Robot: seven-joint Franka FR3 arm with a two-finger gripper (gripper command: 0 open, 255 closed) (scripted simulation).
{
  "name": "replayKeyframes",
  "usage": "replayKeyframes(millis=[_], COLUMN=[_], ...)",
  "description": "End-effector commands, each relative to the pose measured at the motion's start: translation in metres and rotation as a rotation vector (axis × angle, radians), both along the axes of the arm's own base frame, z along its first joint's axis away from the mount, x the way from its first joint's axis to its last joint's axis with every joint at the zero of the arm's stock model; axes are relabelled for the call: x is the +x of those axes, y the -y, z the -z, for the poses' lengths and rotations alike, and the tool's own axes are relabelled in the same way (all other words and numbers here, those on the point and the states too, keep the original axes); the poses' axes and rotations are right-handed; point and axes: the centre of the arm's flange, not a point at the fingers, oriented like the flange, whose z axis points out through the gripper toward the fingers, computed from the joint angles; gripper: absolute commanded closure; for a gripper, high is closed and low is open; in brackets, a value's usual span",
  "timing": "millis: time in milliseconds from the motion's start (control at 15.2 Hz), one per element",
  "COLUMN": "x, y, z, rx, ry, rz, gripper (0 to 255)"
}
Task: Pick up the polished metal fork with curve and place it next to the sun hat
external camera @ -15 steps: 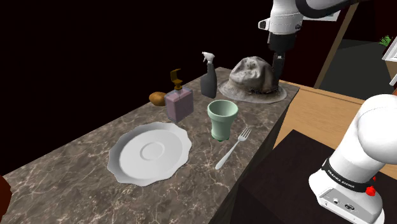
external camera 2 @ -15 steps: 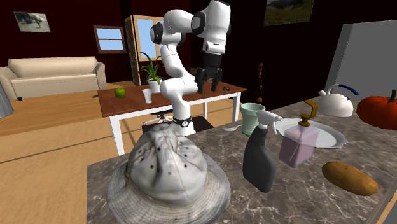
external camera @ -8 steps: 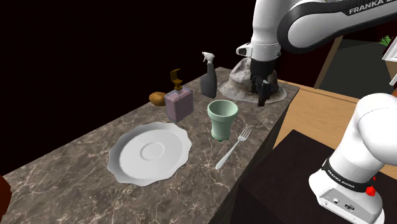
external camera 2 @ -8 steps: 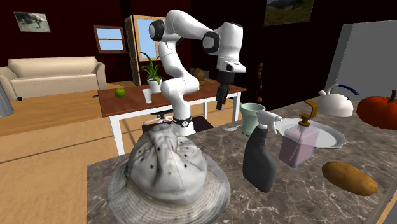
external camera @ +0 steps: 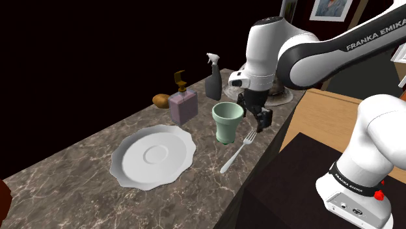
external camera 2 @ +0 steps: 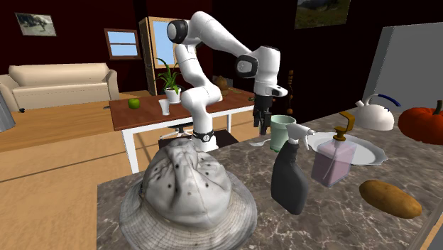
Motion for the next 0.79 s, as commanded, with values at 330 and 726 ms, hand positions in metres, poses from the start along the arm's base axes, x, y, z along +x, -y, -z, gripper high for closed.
replayKeyframes(millis=[330,726], x=[-0.011,-0.011], y=[-0.024,-0.023], z=[0.047,0.066], rx=[0.015,0.015], ry=[-0.005,-0.005], rz=[-0.171,-0.171], gripper=[0,0])
